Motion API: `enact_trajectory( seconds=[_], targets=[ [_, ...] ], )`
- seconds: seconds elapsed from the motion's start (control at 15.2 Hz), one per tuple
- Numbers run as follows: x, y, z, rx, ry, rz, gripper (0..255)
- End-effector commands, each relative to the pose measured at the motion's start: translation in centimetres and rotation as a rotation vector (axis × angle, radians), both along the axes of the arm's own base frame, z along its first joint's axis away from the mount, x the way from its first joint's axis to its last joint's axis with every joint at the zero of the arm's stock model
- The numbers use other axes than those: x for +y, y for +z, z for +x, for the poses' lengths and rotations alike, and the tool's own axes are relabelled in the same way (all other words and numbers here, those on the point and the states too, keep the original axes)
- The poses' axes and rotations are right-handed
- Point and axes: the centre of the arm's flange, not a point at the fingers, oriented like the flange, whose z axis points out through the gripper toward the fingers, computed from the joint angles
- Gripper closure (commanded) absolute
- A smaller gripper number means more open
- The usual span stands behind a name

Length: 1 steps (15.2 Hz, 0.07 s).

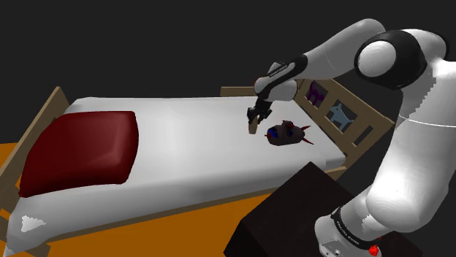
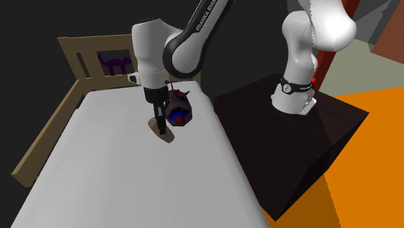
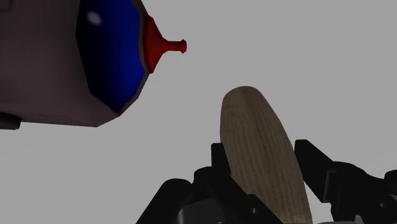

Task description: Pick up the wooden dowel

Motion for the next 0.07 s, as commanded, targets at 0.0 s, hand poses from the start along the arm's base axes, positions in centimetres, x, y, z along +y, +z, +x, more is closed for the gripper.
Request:
enact_trajectory(
  seconds=[0.0],
  targets=[
    [0.00,0.23,0.05,0.001,0.000,0.000,255]
  ],
)
